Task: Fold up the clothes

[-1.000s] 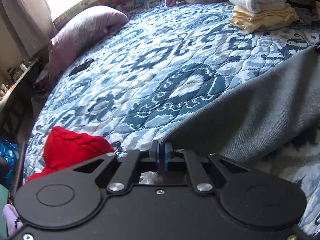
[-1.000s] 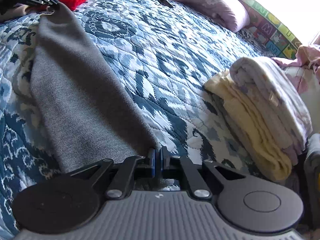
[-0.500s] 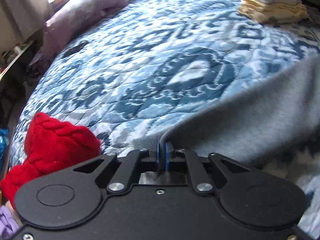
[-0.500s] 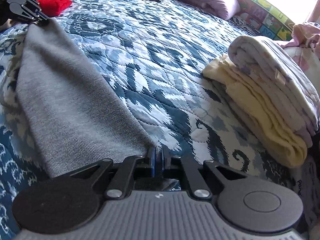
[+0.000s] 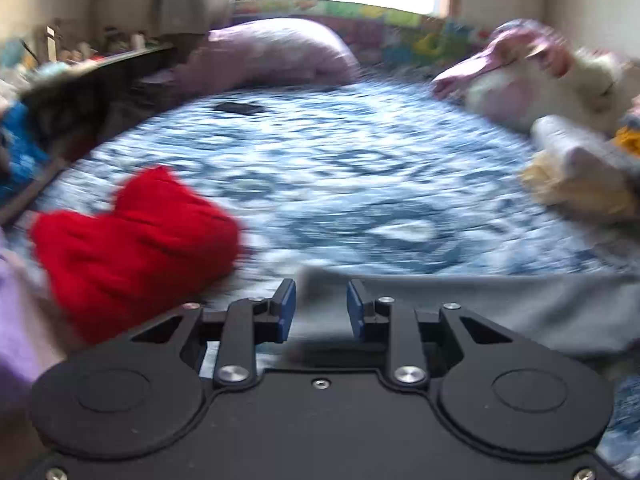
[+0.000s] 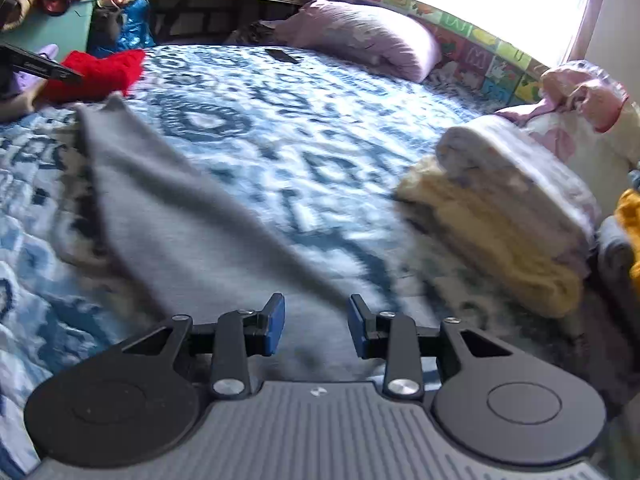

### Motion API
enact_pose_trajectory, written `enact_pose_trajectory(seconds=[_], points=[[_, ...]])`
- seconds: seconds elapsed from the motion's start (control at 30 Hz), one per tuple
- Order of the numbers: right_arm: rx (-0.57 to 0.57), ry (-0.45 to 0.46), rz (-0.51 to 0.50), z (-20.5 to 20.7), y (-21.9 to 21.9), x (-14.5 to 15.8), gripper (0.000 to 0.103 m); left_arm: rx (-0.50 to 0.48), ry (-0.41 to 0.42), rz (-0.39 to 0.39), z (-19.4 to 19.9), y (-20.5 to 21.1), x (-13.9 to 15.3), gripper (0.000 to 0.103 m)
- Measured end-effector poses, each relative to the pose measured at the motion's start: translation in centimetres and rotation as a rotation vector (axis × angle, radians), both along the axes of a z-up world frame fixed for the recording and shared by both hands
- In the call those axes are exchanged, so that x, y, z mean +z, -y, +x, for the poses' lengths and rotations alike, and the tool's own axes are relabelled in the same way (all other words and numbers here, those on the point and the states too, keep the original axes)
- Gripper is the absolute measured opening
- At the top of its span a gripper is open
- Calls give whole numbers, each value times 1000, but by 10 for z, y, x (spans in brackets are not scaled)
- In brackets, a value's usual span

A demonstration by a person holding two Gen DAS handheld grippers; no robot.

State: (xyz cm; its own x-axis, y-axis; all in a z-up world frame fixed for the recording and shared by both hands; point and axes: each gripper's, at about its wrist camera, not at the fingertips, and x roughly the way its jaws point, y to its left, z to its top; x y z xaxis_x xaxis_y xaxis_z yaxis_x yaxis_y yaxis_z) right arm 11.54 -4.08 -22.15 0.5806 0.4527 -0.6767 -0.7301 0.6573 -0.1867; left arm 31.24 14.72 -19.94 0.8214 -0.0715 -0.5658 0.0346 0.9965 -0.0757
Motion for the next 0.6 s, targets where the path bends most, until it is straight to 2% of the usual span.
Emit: enact_pose_trajectory(seconds=[0.07,0.1,0.13,0.17,0.27,0.33,0.37,0.43,0.53,0.6], points=[[-10,-17,-1,-4,-9,-15,35,-44,-9,-21,7,14,-15,27],[-25,-27,2,-3,-11,-22,36,-41,-36,15,14,21,-27,27],[-44,-43,11,-2,-13,-29,36,-37,-79,111,23,29,-42,27],[-69,-70,40,1,-11,-34,37,-59,-53,202,24,38,-54,27],[-109,-128,111,12,-5,-37,37,-72,-21,269,24,45,-58,27],[-111,-139,107,14,-7,-37,37,-79,-24,291,23,45,-49,28],[-109,-137,97,13,-8,-36,38,-56,-19,281,18,41,-43,28],[-108,-135,81,11,-10,-33,38,11,8,192,4,24,-27,28],[-124,-123,115,2,-3,-22,42,82,-18,-7,-16,-1,-13,28],[-135,-128,139,0,2,-23,43,113,-48,-179,-22,-15,-14,28]])
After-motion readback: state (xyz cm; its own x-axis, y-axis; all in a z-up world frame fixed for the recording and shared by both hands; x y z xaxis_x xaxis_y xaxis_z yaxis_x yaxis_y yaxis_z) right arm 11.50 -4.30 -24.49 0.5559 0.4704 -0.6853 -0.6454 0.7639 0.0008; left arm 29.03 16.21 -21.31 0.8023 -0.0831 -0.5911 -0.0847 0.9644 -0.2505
